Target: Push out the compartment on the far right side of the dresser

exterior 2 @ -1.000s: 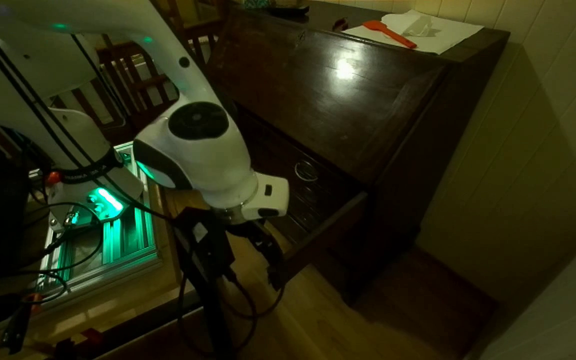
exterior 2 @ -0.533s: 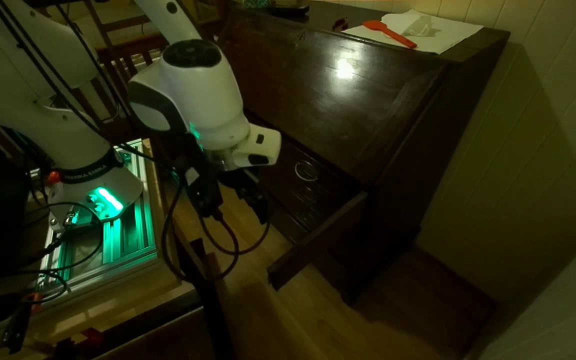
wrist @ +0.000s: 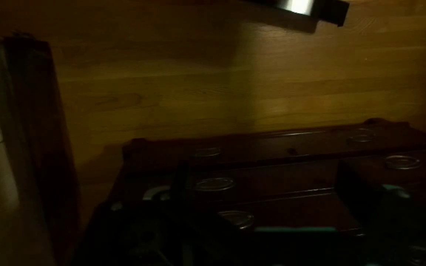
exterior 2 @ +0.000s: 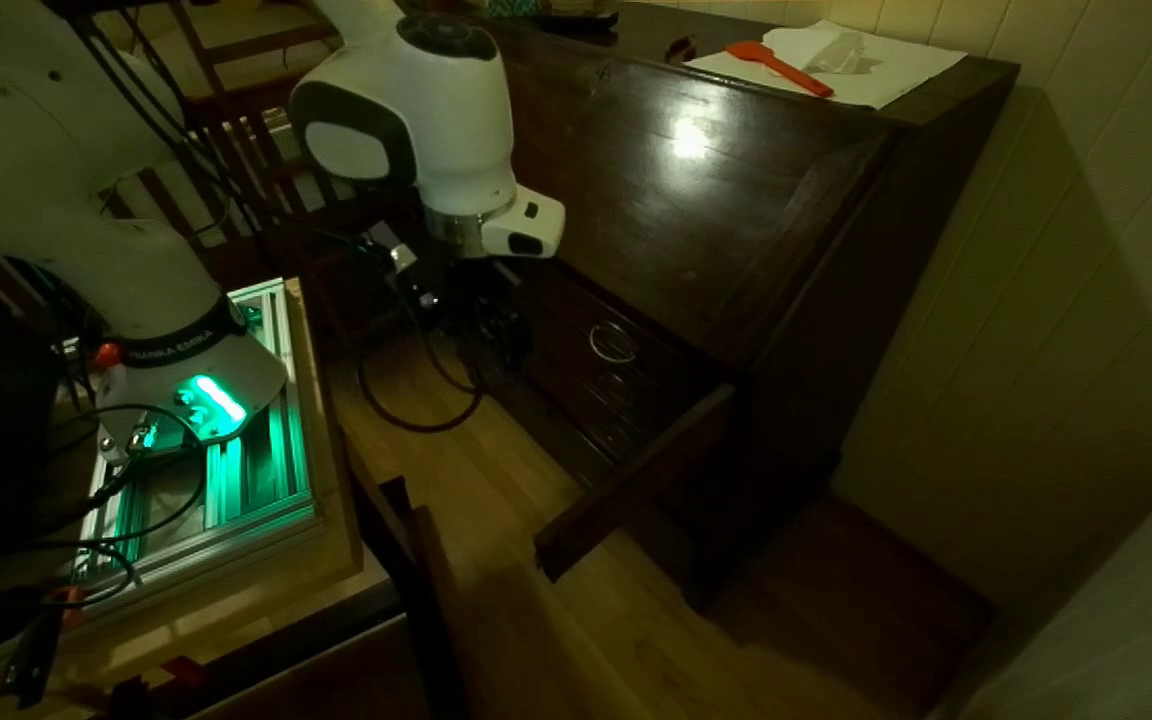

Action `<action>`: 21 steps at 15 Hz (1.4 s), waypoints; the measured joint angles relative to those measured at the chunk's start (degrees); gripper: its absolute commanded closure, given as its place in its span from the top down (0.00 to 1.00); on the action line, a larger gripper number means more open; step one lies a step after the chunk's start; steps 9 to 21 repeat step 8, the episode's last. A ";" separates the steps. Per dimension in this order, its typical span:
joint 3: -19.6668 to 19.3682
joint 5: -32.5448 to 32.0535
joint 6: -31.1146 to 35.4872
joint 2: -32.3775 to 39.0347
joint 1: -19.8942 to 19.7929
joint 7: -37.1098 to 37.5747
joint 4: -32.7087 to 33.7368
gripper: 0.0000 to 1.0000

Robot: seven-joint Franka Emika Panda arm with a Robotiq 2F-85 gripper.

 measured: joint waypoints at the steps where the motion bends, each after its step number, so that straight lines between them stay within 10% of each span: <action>1: -2.18 -0.27 -0.99 0.21 4.90 1.99 0.01 1.00; 6: -12.54 -2.38 -1.43 1.53 21.79 7.14 0.09 1.00; 21: -13.79 -2.37 -1.43 1.53 21.73 6.62 0.10 1.00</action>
